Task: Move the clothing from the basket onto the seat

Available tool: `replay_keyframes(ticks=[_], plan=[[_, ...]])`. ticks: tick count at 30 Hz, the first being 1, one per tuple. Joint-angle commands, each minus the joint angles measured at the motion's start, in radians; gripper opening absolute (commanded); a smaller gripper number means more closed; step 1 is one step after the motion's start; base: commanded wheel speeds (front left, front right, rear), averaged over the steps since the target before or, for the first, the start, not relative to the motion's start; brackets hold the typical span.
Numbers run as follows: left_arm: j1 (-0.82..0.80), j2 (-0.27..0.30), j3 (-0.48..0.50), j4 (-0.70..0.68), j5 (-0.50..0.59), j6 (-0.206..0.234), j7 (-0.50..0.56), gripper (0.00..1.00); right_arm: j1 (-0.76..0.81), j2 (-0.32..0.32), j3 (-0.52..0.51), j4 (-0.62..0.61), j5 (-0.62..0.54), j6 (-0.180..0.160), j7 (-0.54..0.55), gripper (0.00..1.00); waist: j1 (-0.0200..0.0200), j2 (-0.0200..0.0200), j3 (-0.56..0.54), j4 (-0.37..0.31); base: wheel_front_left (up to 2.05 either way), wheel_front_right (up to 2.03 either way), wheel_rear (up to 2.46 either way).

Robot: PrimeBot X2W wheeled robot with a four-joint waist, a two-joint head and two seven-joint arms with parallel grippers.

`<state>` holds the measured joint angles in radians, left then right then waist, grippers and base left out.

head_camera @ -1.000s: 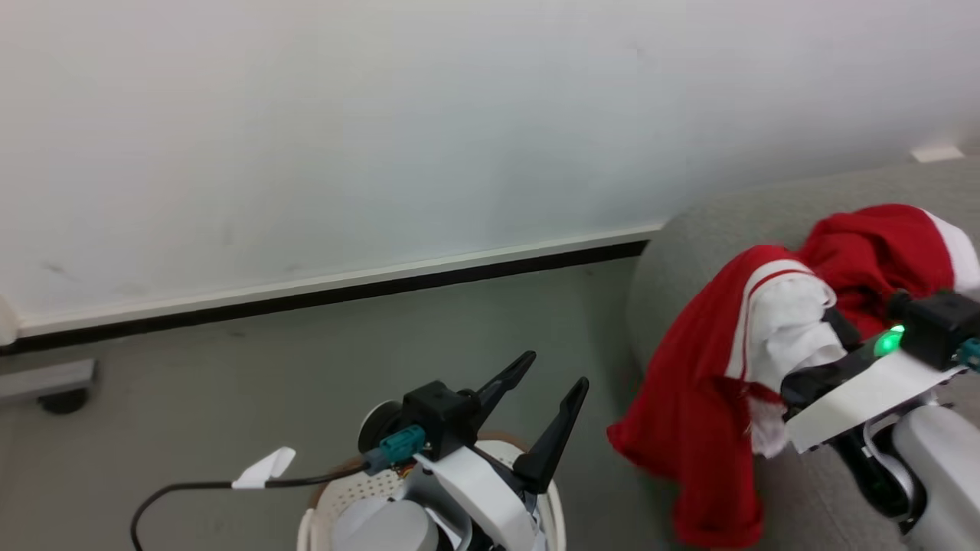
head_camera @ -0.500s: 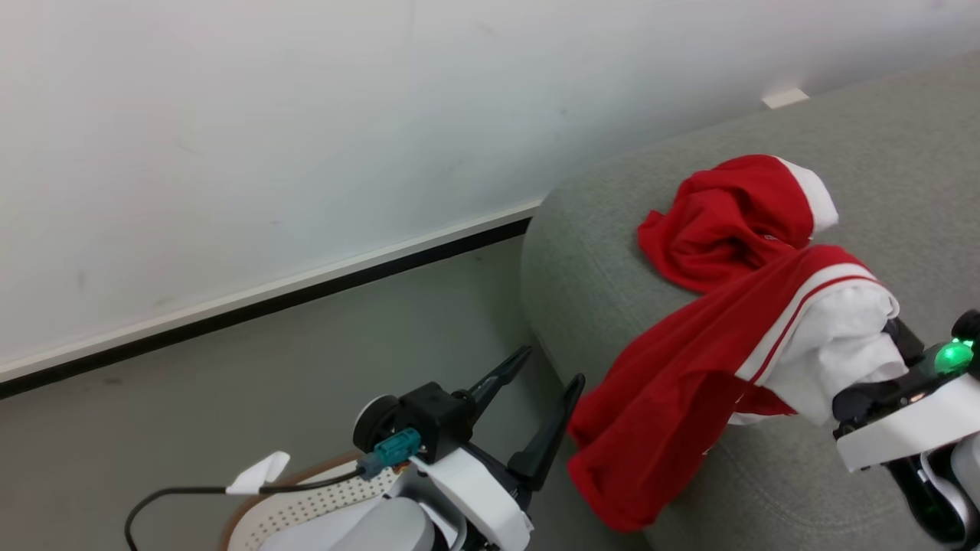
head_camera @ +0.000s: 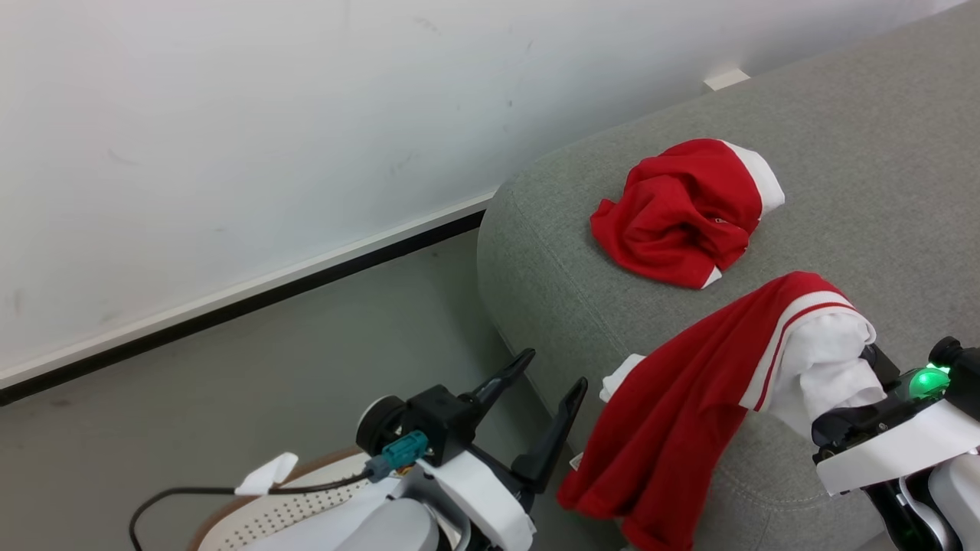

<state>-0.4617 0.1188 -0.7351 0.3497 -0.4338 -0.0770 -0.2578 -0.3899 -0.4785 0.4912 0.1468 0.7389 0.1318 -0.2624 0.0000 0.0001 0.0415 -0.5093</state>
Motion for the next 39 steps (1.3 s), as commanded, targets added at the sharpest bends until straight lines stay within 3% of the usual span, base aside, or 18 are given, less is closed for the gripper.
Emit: replay_keyframes(ticks=[1,9,18,27,31,39], plan=[[-0.006,0.001,-0.001,0.004,0.009,0.001,-0.005,1.00,-0.001,-0.001,-0.003,0.000,-0.008,-0.002,-0.003,0.00,0.0000,-0.0001,0.002,0.003,0.00,0.00,0.00],[-0.032,0.015,-0.005,0.000,0.016,-0.002,0.005,1.00,-0.114,-0.063,-0.004,0.009,-0.001,-0.002,-0.003,0.00,0.0000,-0.0001,0.059,0.035,0.00,0.00,0.00],[-0.087,0.053,-0.009,-0.033,0.032,-0.005,0.044,1.00,-0.410,-0.242,-0.015,0.073,0.053,-0.002,0.039,0.00,0.0000,-0.0001,0.203,0.087,0.00,0.00,0.00],[-0.142,0.091,-0.016,-0.069,0.051,-0.008,0.082,1.00,-0.691,-0.426,-0.113,0.282,0.104,-0.002,0.066,0.00,0.0000,-0.0001,0.346,0.144,0.00,0.00,0.00],[-0.160,0.106,-0.020,-0.087,0.060,-0.008,0.098,1.00,-0.755,-0.405,-0.102,0.390,0.091,-0.002,0.075,0.00,0.0000,-0.0001,0.406,0.157,0.00,0.00,0.00],[-0.201,0.117,-0.033,-0.122,0.074,-0.009,0.135,1.00,-0.736,-0.272,0.035,0.590,0.064,-0.002,0.076,0.00,0.0000,-0.0001,0.501,0.190,0.00,0.00,0.00]])
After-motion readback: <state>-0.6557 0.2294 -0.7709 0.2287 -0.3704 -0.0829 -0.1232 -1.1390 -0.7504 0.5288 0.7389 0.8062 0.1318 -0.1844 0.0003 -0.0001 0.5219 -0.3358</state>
